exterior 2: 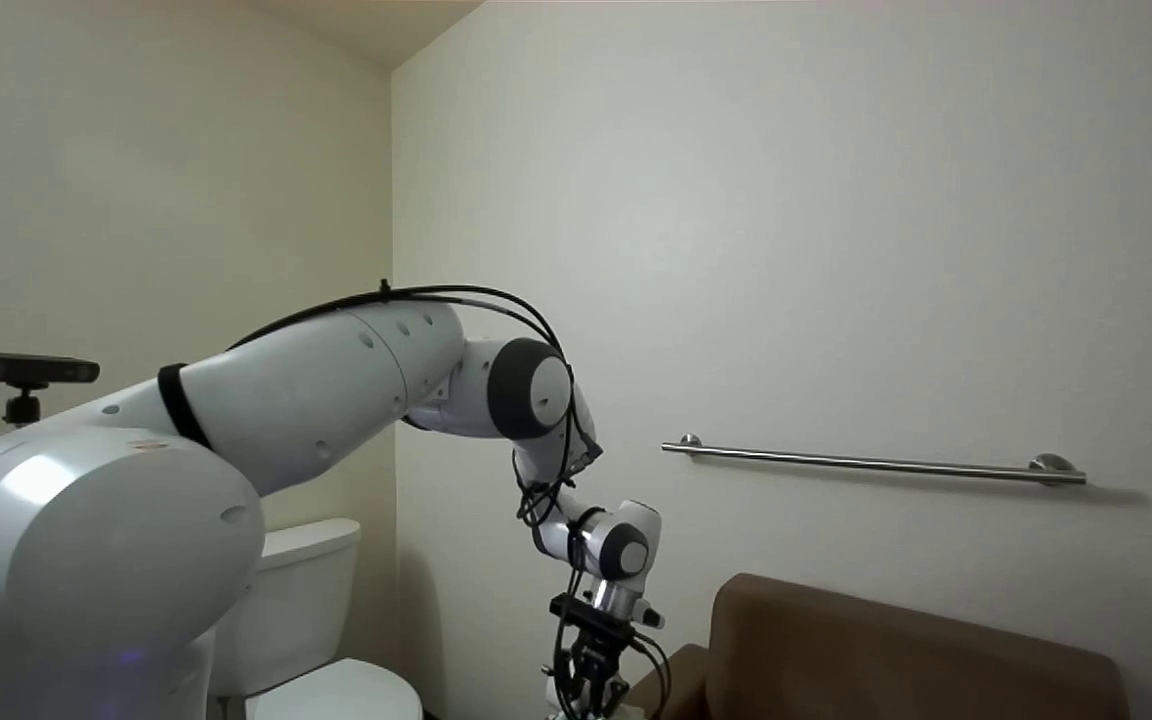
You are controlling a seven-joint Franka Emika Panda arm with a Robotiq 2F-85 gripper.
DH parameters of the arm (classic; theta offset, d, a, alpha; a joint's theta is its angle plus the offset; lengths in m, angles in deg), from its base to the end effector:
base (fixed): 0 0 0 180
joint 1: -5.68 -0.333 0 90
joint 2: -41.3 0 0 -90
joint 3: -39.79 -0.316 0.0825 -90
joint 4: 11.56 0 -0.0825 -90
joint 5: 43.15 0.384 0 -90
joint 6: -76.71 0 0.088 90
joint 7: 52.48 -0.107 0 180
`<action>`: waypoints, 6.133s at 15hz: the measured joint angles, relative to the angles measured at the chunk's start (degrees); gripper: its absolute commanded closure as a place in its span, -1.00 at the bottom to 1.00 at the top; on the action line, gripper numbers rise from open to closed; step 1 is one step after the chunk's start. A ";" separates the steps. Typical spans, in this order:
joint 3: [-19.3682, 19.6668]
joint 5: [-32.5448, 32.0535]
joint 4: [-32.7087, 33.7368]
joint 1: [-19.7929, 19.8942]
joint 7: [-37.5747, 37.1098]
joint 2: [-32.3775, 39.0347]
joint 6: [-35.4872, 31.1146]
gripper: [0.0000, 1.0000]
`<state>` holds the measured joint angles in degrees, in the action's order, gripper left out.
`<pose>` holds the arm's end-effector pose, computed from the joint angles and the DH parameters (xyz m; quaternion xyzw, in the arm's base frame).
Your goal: Move the towel back and forth on the sofa left arm
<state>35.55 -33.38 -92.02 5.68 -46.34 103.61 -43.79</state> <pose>0.6566 0.0512 0.0209 -0.9762 -0.0189 0.1900 0.1026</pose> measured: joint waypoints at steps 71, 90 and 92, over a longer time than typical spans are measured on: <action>-1.54 11.10 -25.40 4.39 -2.00 -12.60 3.49 0.81; 1.22 2.90 -18.68 1.67 -2.01 -9.84 -2.90 0.81; 1.24 1.69 -12.95 1.25 -2.01 -7.30 -2.41 0.81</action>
<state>36.79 -31.69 -104.96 6.93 -48.35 96.31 -46.20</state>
